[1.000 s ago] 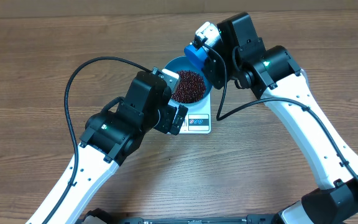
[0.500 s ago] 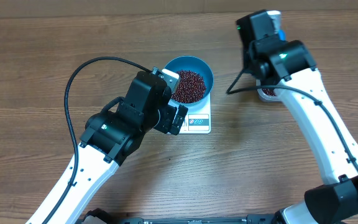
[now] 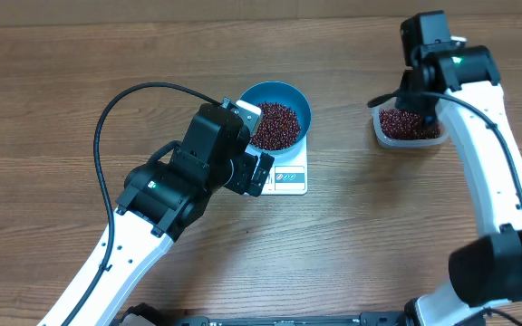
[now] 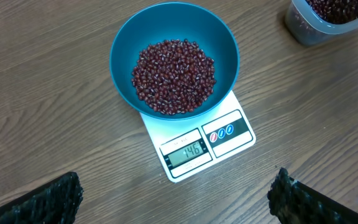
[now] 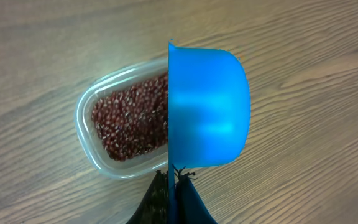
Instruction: Scoop item into bowl and weigh 150g on scale
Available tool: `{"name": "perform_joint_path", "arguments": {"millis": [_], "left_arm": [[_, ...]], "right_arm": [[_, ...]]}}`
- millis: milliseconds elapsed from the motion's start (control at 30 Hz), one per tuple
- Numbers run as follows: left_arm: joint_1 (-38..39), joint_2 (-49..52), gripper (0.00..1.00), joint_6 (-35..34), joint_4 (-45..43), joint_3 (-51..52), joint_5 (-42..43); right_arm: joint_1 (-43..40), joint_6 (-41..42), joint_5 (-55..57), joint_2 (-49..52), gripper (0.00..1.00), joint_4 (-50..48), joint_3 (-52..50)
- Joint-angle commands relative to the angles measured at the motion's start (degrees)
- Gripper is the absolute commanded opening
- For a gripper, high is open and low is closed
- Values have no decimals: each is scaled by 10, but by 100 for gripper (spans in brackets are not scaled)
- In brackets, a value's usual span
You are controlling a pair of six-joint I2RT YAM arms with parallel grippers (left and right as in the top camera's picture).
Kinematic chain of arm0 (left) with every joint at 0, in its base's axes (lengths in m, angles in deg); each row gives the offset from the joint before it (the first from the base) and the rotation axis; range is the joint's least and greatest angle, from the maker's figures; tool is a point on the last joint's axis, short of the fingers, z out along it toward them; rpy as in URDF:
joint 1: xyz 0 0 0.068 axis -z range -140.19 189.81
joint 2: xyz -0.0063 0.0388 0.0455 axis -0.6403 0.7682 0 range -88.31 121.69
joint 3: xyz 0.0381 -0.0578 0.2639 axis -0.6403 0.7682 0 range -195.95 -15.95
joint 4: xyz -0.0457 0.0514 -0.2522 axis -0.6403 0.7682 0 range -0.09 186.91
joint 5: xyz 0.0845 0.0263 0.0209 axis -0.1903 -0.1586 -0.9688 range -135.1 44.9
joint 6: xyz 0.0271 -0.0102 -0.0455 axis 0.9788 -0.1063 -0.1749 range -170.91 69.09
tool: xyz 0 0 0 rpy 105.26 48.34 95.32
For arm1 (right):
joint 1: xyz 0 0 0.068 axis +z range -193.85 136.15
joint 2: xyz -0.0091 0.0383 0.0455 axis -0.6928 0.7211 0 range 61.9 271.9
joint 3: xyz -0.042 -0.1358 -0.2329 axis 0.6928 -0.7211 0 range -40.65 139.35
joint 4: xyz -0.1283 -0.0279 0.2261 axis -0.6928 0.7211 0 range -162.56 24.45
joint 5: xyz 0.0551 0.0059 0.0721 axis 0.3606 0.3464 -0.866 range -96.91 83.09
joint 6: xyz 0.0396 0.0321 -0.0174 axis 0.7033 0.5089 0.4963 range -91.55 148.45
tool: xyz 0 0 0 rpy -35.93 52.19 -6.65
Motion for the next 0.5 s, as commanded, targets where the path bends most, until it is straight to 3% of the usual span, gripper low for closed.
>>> {"name": "perform_joint_path", "arguments": {"millis": [0, 467], "left_arm": [[0, -6, 99, 13, -1, -13, 3], [0, -6, 100, 13, -1, -13, 3]], "right_arm": [[2, 6, -10, 24, 4, -6, -9], [2, 6, -11, 36, 4, -82, -77]]}}
